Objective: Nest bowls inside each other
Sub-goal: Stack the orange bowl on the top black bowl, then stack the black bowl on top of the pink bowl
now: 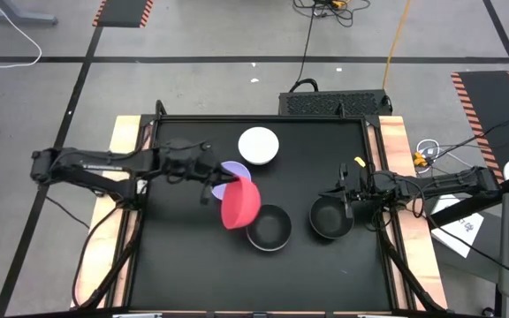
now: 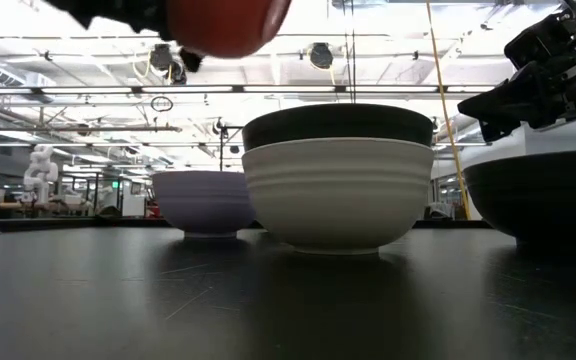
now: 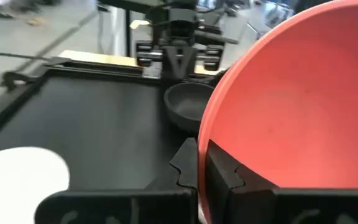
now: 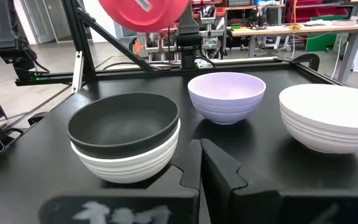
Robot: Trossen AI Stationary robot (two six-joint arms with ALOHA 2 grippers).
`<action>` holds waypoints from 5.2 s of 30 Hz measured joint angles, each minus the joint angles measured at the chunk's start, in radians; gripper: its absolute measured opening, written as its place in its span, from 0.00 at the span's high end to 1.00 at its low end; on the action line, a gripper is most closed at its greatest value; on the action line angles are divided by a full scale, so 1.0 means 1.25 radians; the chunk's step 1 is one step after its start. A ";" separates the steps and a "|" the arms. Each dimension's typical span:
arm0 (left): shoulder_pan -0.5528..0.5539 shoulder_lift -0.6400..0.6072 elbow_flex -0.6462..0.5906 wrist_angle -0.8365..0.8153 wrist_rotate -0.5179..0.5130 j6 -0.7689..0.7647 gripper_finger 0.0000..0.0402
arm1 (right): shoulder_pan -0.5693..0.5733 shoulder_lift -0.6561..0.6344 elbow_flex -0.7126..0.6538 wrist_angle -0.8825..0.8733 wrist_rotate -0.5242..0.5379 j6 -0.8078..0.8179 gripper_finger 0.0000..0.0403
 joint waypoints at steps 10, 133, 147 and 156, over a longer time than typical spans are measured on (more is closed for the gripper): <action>0.004 0.210 0.211 -0.143 0.043 0.020 0.99 | 0.000 0.000 0.000 -0.018 0.000 -0.006 1.00; -0.112 0.741 0.857 -0.760 -0.073 0.084 0.45 | 0.000 0.000 0.000 -0.049 0.000 0.002 1.00; -0.113 0.521 0.800 -0.724 -0.138 0.120 0.46 | 0.000 0.000 0.000 -0.055 0.000 0.006 1.00; -0.112 0.196 0.504 -0.595 -0.295 0.025 0.48 | 0.000 0.000 0.000 -0.066 0.000 0.009 1.00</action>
